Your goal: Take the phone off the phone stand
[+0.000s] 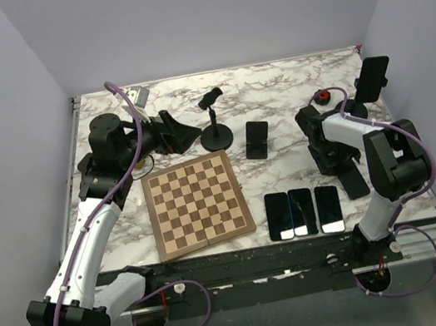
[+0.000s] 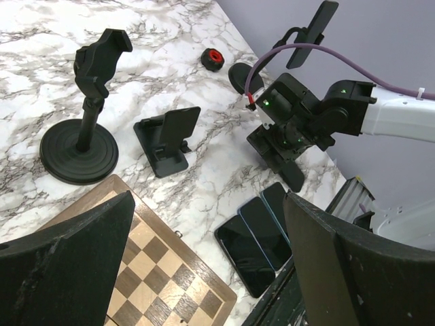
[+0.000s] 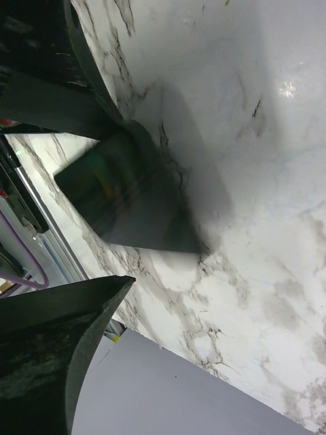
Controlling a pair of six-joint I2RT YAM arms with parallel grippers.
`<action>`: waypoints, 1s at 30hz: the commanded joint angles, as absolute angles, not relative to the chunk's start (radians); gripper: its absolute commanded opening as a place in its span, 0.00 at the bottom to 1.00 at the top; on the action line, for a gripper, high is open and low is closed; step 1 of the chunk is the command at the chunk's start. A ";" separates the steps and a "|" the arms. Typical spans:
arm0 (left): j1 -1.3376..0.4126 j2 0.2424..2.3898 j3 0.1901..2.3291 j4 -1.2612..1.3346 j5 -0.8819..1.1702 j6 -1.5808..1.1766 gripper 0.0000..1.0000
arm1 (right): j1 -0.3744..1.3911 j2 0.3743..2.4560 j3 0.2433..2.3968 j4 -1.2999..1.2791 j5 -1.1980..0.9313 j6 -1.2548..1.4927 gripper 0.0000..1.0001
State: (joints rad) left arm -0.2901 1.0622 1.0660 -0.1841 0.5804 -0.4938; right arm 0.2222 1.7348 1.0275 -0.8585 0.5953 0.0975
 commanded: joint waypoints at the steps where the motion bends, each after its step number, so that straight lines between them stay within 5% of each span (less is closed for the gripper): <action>1: -0.293 1.066 1.086 -0.190 0.567 -0.482 0.98 | 0.218 1.701 1.019 -0.863 0.578 0.084 0.88; 9: -0.293 1.070 1.086 -0.189 0.571 -0.484 0.99 | 0.217 1.674 1.093 -0.913 0.628 0.135 0.94; 15: -0.293 1.075 1.085 -0.189 0.571 -0.479 0.98 | 0.161 1.646 1.193 -0.796 0.457 0.260 0.94; 30: -0.293 1.086 1.097 -0.210 0.551 -0.452 0.98 | -0.227 1.627 0.981 -0.458 0.124 0.497 0.89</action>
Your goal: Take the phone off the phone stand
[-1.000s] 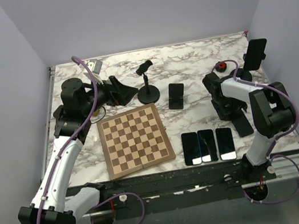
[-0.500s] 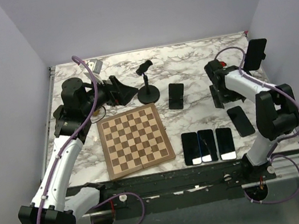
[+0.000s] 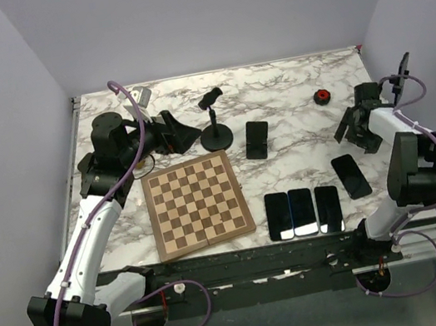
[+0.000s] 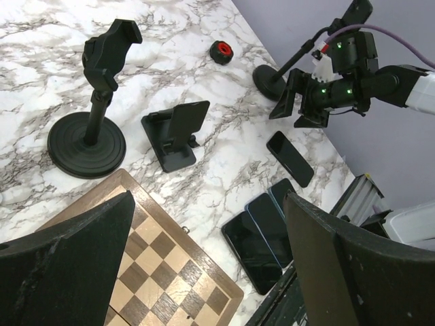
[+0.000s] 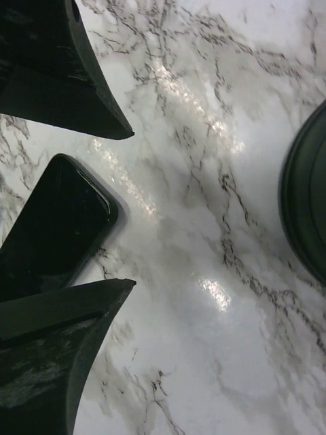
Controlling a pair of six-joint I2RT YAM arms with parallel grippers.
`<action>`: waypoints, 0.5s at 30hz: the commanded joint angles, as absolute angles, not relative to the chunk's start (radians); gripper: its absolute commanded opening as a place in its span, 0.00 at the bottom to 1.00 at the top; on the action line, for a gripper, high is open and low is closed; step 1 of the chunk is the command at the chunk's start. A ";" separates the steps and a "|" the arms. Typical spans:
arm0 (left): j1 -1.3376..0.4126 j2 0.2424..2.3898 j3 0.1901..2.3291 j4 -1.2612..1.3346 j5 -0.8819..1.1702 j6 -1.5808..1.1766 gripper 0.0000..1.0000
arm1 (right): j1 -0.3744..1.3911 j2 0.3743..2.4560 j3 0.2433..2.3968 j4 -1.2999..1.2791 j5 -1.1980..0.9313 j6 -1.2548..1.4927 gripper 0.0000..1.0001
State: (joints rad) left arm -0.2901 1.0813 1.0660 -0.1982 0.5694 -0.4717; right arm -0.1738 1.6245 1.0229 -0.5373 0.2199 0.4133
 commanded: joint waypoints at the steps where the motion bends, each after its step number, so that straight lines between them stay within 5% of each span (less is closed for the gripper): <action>1: -0.293 1.088 1.097 -0.209 0.552 -0.453 0.98 | -0.229 1.626 0.972 -0.451 0.121 0.497 0.89; 15: -0.286 1.092 1.097 -0.198 0.577 -0.468 0.98 | -0.224 1.635 0.953 -0.564 0.077 0.432 0.87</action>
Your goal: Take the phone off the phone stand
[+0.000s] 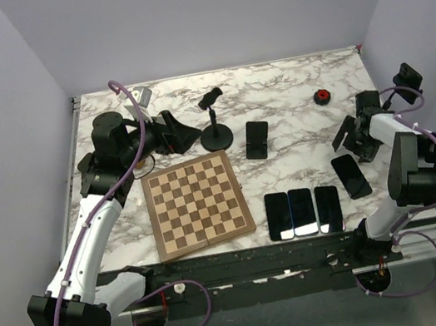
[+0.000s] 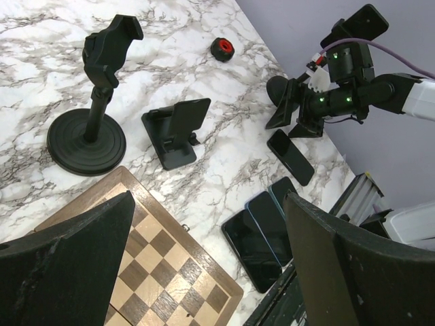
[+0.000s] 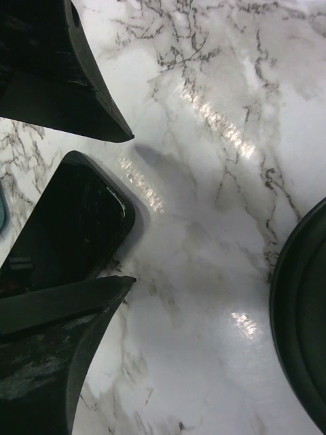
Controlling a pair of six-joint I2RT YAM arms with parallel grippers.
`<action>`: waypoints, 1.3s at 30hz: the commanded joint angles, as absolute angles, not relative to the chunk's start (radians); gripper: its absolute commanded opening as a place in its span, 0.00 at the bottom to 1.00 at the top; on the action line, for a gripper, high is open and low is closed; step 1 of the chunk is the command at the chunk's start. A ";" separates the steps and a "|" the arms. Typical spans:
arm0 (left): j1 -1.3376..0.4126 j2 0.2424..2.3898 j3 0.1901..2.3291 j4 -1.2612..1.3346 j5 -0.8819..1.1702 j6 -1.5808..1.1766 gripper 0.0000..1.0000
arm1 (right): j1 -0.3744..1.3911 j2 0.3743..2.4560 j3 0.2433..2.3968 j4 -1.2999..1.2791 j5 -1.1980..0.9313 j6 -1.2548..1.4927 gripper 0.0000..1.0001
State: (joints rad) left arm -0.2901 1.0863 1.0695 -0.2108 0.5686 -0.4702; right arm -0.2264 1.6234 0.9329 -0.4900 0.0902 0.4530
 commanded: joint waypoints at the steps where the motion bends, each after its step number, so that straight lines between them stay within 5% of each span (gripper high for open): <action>1: -0.287 1.089 1.095 -0.198 0.576 -0.468 0.98 | -0.224 1.638 0.954 -0.582 0.085 0.442 0.87; 22: -0.286 1.086 1.092 -0.187 0.592 -0.479 0.99 | -0.186 1.496 0.842 -0.760 -0.052 0.559 0.87; 32: -0.287 1.076 1.092 -0.187 0.590 -0.476 0.98 | -0.188 1.298 0.898 -0.691 0.149 0.722 0.88; 36: -0.286 1.081 1.094 -0.192 0.586 -0.470 0.98 | -0.187 1.229 0.906 -0.694 0.238 0.834 0.83; 39: -0.285 1.080 1.095 -0.195 0.583 -0.468 0.98 | -0.188 1.188 0.904 -0.689 0.289 0.866 0.67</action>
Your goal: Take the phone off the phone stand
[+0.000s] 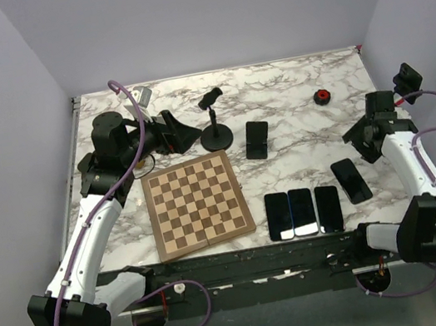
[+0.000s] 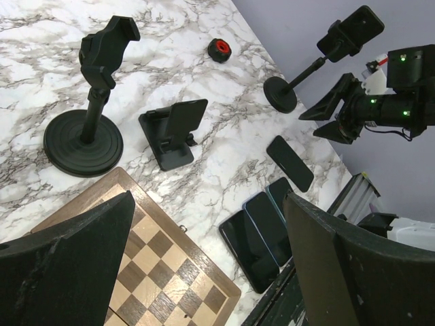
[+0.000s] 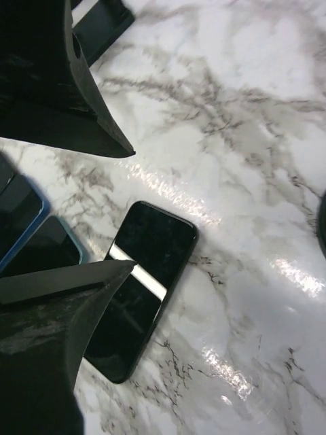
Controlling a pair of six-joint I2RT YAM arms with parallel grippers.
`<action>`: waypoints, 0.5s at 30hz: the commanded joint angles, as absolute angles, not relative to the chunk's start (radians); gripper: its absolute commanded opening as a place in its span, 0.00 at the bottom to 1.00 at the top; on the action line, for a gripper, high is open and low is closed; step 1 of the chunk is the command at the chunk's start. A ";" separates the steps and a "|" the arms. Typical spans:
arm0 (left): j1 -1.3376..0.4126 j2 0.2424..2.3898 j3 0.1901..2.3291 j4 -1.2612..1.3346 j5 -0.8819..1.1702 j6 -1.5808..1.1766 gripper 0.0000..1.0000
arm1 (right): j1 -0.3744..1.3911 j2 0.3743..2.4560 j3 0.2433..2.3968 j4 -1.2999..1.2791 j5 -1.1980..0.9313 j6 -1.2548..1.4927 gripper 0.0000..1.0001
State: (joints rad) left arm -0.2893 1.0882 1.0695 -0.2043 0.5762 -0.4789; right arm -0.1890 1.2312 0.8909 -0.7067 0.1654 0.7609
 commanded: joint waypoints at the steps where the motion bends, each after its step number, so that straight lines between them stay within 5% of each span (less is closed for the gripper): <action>1: -0.284 1.080 1.096 -0.196 0.584 -0.468 0.98 | -0.187 1.178 0.901 -0.690 0.311 0.871 0.62; 15: -0.281 1.081 1.095 -0.192 0.590 -0.472 0.99 | -0.233 1.258 0.813 -0.641 0.432 0.946 0.46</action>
